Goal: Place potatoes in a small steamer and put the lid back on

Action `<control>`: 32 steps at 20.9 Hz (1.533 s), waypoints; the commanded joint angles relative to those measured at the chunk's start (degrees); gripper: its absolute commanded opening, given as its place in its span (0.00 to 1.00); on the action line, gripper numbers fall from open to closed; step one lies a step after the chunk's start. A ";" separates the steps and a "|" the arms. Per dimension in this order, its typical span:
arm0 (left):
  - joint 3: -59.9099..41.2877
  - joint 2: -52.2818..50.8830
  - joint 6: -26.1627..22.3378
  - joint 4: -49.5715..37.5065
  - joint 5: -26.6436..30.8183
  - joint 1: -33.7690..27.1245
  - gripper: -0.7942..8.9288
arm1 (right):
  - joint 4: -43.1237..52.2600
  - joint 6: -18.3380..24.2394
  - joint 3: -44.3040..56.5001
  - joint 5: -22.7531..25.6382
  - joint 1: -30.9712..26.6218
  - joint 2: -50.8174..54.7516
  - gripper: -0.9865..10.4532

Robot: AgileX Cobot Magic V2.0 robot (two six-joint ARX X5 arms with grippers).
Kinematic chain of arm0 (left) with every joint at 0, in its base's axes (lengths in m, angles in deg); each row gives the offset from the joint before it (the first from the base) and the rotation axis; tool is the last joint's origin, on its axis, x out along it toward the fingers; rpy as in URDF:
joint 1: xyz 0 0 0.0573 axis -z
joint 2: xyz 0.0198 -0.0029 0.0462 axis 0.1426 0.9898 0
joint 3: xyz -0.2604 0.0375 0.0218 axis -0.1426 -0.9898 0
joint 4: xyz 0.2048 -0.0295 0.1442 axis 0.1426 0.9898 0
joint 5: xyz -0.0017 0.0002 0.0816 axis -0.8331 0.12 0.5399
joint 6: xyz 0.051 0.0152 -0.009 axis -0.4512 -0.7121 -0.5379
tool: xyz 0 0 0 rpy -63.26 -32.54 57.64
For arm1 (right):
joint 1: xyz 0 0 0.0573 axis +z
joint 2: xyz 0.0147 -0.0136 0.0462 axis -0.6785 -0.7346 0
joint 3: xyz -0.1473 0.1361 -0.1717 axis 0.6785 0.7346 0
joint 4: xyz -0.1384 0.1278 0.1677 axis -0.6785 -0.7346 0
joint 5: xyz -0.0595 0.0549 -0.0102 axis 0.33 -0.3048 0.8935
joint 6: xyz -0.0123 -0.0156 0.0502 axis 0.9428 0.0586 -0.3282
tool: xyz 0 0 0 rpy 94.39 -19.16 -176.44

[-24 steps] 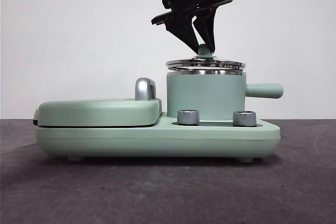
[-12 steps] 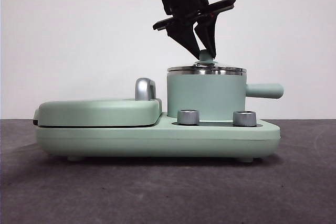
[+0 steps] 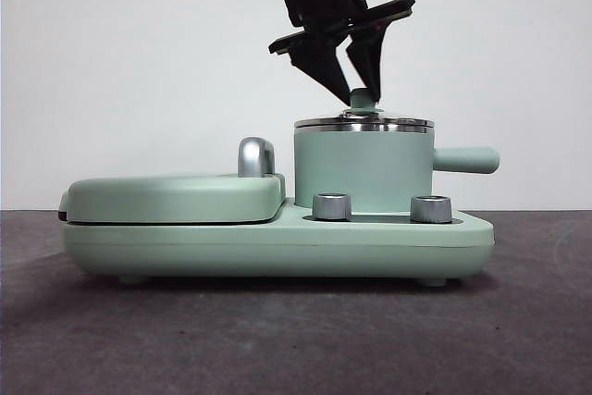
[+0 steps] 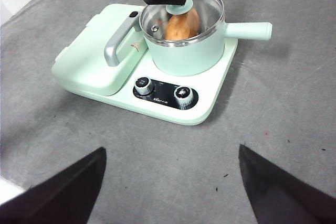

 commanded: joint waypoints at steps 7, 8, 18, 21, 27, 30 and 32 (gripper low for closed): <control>2.23 -10.58 0.79 9.42 -0.04 -1.11 0.60 | 0.74 -0.37 -0.76 0.00 0.33 -0.13 0.44; 2.23 -12.81 0.76 12.09 -0.04 -1.11 0.60 | 0.77 -0.37 -0.76 0.00 0.33 -0.15 0.44; 0.48 -34.88 5.11 29.55 0.02 -0.11 0.60 | 7.78 0.90 -0.76 -7.96 0.33 -1.75 0.44; -4.79 -40.70 5.09 28.79 0.04 0.13 0.60 | 8.04 0.92 -0.76 -9.03 0.33 -2.10 0.44; -26.08 -56.89 5.03 21.88 0.04 0.13 0.60 | 8.11 0.92 -0.76 -9.68 0.33 -2.40 0.44; -41.42 -67.76 5.22 12.98 0.04 0.11 0.59 | 8.94 0.90 -0.76 -11.47 0.33 -2.43 0.44; -51.34 -74.90 6.08 6.91 0.04 0.11 0.59 | 10.19 0.92 -0.76 -12.24 0.33 -2.43 0.44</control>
